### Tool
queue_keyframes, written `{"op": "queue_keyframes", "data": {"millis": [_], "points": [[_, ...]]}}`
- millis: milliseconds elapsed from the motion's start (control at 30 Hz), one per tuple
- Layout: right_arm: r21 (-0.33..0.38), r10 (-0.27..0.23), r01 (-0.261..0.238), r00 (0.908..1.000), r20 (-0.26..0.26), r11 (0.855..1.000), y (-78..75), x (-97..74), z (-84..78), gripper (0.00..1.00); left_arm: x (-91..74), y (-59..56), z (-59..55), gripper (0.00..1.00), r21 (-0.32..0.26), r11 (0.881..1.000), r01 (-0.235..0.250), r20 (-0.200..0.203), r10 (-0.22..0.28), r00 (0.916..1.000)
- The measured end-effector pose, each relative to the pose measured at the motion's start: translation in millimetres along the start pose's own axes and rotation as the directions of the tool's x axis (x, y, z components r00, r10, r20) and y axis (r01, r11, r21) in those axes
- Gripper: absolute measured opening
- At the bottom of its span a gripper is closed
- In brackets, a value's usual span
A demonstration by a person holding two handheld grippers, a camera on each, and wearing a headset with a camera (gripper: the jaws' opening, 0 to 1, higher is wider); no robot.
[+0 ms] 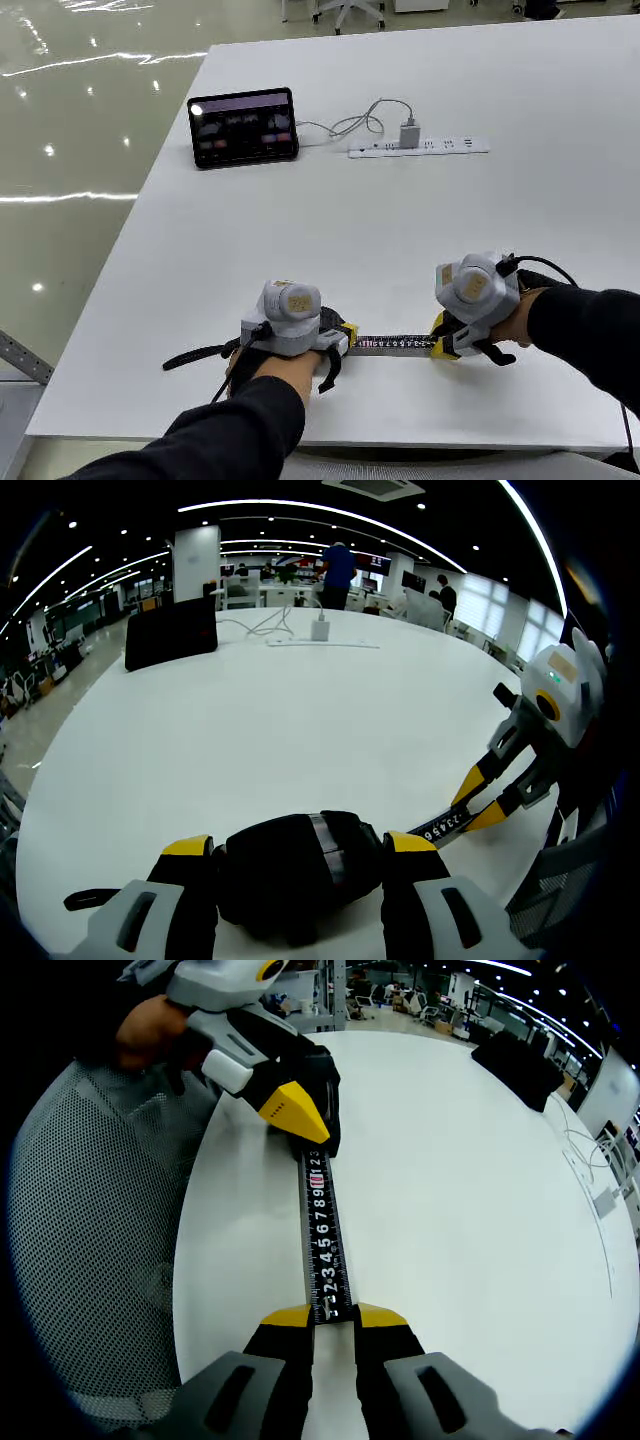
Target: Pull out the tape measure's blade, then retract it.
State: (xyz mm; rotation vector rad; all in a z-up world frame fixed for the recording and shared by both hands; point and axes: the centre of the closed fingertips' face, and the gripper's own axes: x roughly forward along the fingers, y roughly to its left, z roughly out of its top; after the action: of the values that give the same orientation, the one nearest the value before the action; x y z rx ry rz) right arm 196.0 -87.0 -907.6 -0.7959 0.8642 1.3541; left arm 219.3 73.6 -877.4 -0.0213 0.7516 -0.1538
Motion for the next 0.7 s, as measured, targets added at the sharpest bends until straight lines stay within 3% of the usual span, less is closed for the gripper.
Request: {"op": "queue_keyframes", "data": {"millis": [700], "points": [[0.0,0.003,-0.003,0.9999,0.011,1.0,1.7,4.4,6.3,0.11,0.2,0.1,-0.4,0.63,-0.001,1.0,-0.001,0.002,0.001,1.0]]}}
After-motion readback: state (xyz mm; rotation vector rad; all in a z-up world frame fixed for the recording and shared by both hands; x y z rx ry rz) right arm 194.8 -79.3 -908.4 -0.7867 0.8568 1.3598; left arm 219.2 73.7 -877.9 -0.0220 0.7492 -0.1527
